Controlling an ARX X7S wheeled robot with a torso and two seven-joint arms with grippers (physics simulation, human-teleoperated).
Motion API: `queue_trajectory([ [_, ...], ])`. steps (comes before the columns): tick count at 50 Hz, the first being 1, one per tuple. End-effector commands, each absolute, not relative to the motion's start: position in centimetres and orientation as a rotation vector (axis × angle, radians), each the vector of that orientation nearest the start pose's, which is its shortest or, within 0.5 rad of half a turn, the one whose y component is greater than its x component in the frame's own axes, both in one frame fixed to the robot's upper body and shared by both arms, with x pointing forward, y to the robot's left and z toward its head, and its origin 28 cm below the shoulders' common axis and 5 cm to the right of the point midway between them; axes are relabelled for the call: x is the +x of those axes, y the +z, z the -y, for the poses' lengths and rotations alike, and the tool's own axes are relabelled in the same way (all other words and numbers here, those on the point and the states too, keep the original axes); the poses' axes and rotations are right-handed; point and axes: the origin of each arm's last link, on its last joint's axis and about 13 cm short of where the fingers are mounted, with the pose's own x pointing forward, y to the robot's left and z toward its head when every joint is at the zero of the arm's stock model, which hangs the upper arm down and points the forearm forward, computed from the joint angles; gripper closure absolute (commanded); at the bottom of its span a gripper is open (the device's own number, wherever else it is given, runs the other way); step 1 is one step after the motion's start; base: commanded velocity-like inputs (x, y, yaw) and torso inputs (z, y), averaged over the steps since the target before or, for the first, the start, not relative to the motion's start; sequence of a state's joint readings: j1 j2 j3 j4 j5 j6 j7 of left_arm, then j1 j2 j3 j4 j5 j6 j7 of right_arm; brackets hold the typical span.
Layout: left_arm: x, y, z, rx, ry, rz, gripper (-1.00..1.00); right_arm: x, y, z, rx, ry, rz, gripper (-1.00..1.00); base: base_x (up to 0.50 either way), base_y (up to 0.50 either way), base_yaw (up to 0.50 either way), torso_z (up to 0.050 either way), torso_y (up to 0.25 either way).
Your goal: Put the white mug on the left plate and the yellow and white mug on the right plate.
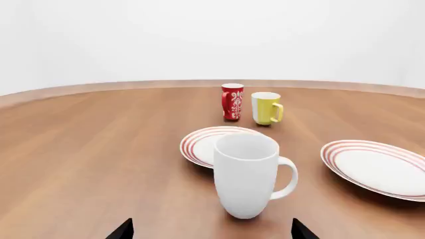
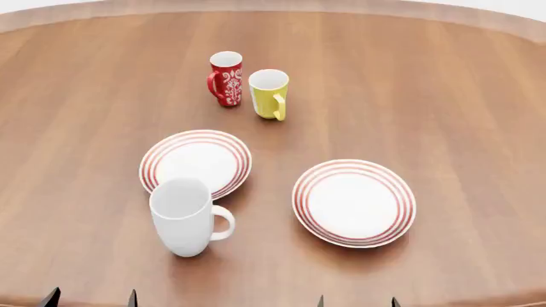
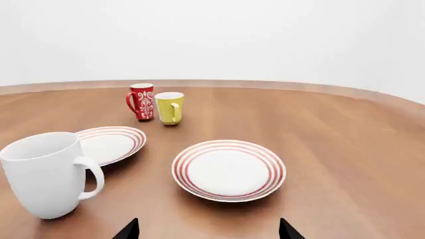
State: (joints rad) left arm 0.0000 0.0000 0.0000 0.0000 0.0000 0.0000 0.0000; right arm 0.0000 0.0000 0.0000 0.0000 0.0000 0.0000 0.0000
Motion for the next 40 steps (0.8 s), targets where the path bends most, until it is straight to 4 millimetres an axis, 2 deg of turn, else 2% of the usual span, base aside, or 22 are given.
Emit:
queue_trajectory([
  [1, 21.3, 1.2, -20.6, 0.002, 0.005, -0.006, -1.00, 21.1, 1.6, 9.6, 0.013, -0.011, 0.006, -1.00, 0.00, 0.00, 0.00, 0.000, 0.000],
  [3, 21.3, 1.2, -20.7, 0.002, 0.006, -0.003, -1.00, 21.1, 1.7, 9.5, 0.052, -0.015, 0.003, -1.00, 0.00, 0.00, 0.00, 0.000, 0.000],
  [10, 21.4, 1.4, -20.8, 0.007, 0.024, -0.019, -1.00, 21.0, 1.8, 9.8, 0.025, -0.028, -0.005, -1.00, 0.00, 0.00, 0.00, 0.000, 0.000],
  [16, 21.6, 2.0, -21.4, 0.013, 0.049, -0.011, -1.00, 21.5, 1.5, 9.3, 0.058, -0.033, -0.002, -1.00, 0.00, 0.00, 0.00, 0.000, 0.000],
  [21, 22.1, 1.7, -21.2, 0.023, 0.057, -0.025, -1.00, 22.1, 0.8, 9.2, 0.061, -0.053, -0.018, -1.00, 0.00, 0.02, 0.00, 0.000, 0.000],
  [40, 21.5, 1.8, -21.4, 0.060, 0.035, -0.025, -1.00, 21.6, 1.7, 8.1, 0.040, -0.070, 0.040, -1.00, 0.00, 0.00, 0.50, 0.000, 0.000],
])
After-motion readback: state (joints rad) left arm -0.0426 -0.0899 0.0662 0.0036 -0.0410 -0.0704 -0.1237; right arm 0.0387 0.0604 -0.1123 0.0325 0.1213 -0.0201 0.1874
